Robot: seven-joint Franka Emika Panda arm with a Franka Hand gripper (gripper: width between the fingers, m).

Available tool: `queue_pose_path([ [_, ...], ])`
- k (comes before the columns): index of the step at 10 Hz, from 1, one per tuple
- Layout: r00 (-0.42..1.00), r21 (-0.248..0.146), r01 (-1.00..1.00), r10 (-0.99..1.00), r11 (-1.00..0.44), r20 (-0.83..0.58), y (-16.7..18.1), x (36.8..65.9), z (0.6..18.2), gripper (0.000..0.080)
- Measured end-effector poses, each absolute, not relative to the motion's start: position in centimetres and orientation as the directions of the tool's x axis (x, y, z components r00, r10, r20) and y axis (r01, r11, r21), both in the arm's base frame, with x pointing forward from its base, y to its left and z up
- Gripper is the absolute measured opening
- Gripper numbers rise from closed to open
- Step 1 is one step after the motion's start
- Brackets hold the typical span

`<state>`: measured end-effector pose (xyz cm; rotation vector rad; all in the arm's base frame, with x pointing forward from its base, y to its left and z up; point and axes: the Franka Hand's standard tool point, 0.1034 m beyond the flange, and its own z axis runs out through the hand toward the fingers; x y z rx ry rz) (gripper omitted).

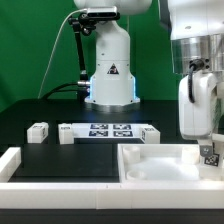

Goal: Assemble one leg

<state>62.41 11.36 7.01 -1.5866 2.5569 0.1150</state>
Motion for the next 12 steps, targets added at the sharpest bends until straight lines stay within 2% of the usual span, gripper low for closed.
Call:
queue_pose_path([
  [2, -0.465, 0.005, -0.882, -0.87, 0.471, -0.164, 11.36, 62.43, 7.01, 0.0293],
  [3, -0.434, 0.0, -0.898, -0.886, 0.44, -0.165, 11.43, 62.39, 6.94, 0.0293],
  [4, -0.434, 0.001, -0.898, -0.886, 0.44, -0.164, 11.44, 62.37, 6.91, 0.0475],
  [5, -0.431, 0.0, -0.9, -0.887, 0.437, -0.164, 11.46, 62.37, 6.91, 0.0589],
  [6, -0.379, -0.007, -0.923, -0.911, 0.385, -0.165, 11.46, 62.4, 6.96, 0.0589],
  [7, -0.36, -0.006, -0.93, -0.918, 0.366, -0.164, 11.45, 62.35, 6.95, 0.0637],
  [8, -0.304, -0.003, -0.951, -0.939, 0.308, -0.163, 11.58, 62.23, 6.96, 0.0646],
  [12, 0.134, -0.041, -0.991, -0.981, -0.129, -0.138, 11.73, 62.07, 7.09, 0.0649],
])
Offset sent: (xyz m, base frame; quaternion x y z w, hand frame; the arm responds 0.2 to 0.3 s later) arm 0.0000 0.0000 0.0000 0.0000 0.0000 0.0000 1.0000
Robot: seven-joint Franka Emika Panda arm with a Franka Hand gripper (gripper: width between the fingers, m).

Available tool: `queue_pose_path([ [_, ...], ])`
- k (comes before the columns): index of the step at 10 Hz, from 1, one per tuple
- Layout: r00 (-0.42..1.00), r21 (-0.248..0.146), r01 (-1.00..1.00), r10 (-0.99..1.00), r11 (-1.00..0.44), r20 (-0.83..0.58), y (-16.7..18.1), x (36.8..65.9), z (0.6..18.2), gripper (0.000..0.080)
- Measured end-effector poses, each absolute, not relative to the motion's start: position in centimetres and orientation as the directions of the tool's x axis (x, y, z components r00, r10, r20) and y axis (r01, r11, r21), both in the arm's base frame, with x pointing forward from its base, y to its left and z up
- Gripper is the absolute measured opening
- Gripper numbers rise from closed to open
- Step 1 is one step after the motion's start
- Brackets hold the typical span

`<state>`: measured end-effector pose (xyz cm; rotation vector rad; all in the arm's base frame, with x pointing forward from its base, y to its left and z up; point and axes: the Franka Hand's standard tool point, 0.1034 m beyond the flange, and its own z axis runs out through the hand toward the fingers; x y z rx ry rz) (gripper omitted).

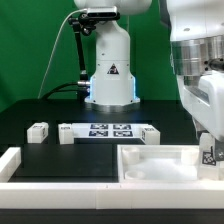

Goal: Assemble one leg

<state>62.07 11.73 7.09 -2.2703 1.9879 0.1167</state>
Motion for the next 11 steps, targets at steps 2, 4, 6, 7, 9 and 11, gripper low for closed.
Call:
queue_pose_path([
  [2, 0.329, -0.047, -0.944, -0.938, -0.326, -0.109, 11.67, 62.15, 7.24, 0.0649],
  [4, 0.555, -0.052, -0.832, -0.829, -0.552, -0.066, 11.56, 62.16, 7.25, 0.0649],
  [6, 0.675, -0.061, -0.738, -0.736, -0.672, -0.055, 11.45, 62.18, 7.27, 0.0649],
  [7, 0.748, -0.074, -0.664, -0.663, -0.744, -0.039, 11.47, 62.29, 7.34, 0.0649],
  [9, 0.822, -0.086, -0.568, -0.569, -0.818, -0.014, 11.48, 62.3, 7.21, 0.0649],
  [11, 0.893, -0.085, -0.449, -0.45, -0.89, -0.007, 11.1, 62.49, 7.41, 0.0649],
])
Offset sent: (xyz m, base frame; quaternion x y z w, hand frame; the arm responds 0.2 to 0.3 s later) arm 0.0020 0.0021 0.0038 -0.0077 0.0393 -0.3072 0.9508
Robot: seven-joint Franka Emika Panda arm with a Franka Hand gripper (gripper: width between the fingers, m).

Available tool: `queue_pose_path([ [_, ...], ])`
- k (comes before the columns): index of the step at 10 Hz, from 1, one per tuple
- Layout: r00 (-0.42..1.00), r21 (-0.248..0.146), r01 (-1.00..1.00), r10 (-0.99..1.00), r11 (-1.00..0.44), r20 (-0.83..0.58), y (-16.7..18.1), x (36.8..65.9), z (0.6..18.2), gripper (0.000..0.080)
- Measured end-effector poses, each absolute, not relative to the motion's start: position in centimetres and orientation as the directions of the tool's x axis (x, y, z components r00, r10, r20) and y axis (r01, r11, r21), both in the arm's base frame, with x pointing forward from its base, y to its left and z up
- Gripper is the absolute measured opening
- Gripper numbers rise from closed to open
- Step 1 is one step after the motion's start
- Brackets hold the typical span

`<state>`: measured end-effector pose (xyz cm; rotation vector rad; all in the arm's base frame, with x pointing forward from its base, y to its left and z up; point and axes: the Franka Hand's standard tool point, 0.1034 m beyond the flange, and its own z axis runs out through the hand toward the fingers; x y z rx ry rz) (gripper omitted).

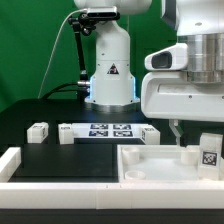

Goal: Assemble one leg

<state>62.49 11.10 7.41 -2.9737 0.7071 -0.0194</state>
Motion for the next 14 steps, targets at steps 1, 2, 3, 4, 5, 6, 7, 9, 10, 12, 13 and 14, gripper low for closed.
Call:
queue_pose_path([
  [1, 0.907, -0.082, -0.419, -0.421, -0.904, -0.003, 10.95, 62.49, 7.35, 0.0649],
  [2, 0.904, -0.082, -0.427, -0.428, -0.901, -0.004, 10.97, 62.48, 7.33, 0.0513],
  [3, 0.904, -0.082, -0.427, -0.428, -0.9, -0.004, 10.95, 62.48, 7.32, 0.0513],
  [4, 0.904, -0.082, -0.427, -0.428, -0.9, -0.004, 10.95, 62.48, 7.31, 0.0369],
  [5, 0.9, -0.081, -0.434, -0.435, -0.897, -0.004, 10.93, 62.47, 7.29, 0.0291],
  [6, 0.89, -0.081, -0.455, -0.456, -0.887, -0.007, 10.93, 62.46, 7.27, 0.0291],
  [7, 0.89, -0.081, -0.455, -0.456, -0.887, -0.006, 10.86, 62.47, 7.27, 0.0291],
  [9, 0.802, -0.086, -0.596, -0.596, -0.798, -0.023, 10.64, 62.51, 7.21, 0.0291],
  [10, 0.736, -0.09, -0.676, -0.676, -0.732, -0.036, 10.53, 62.51, 7.19, 0.0291],
  [12, 0.569, -0.103, -0.821, -0.82, -0.562, -0.065, 10.4, 62.45, 7.17, 0.0291],
  [13, 0.481, -0.1, -0.875, -0.873, -0.473, -0.079, 10.4, 62.41, 7.16, 0.0291],
  [14, 0.387, -0.092, -0.921, -0.917, -0.379, -0.093, 10.46, 62.39, 7.15, 0.0291],
])
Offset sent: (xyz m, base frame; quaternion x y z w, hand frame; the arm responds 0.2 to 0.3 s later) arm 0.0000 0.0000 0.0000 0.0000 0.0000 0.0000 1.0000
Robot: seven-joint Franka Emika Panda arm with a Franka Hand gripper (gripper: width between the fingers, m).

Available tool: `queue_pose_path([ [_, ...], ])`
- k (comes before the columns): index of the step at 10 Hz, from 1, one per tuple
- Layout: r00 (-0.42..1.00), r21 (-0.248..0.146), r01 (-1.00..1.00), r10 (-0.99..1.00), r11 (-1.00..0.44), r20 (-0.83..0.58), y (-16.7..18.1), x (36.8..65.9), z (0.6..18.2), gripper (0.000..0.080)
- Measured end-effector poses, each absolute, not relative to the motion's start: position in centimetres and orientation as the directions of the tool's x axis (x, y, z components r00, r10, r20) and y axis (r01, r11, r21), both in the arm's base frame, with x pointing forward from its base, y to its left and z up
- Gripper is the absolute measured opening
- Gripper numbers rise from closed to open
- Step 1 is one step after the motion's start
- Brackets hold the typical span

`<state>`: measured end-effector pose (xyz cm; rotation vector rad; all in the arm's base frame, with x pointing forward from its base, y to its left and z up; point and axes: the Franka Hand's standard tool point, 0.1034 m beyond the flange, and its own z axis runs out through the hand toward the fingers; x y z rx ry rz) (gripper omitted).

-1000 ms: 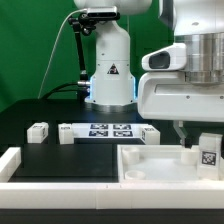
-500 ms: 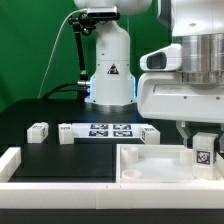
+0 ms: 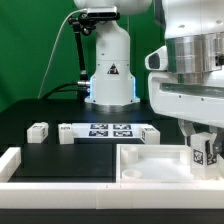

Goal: Assemble one leg

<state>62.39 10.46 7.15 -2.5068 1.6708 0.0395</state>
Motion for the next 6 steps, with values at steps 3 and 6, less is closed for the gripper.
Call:
queue_pose_path([
  [3, 0.11, -0.066, -0.993, -0.985, -0.101, -0.134, 10.53, 62.33, 7.1, 0.0292],
  [6, -0.149, -0.032, -0.987, -0.977, 0.155, -0.154, 10.65, 62.36, 7.12, 0.0292],
])
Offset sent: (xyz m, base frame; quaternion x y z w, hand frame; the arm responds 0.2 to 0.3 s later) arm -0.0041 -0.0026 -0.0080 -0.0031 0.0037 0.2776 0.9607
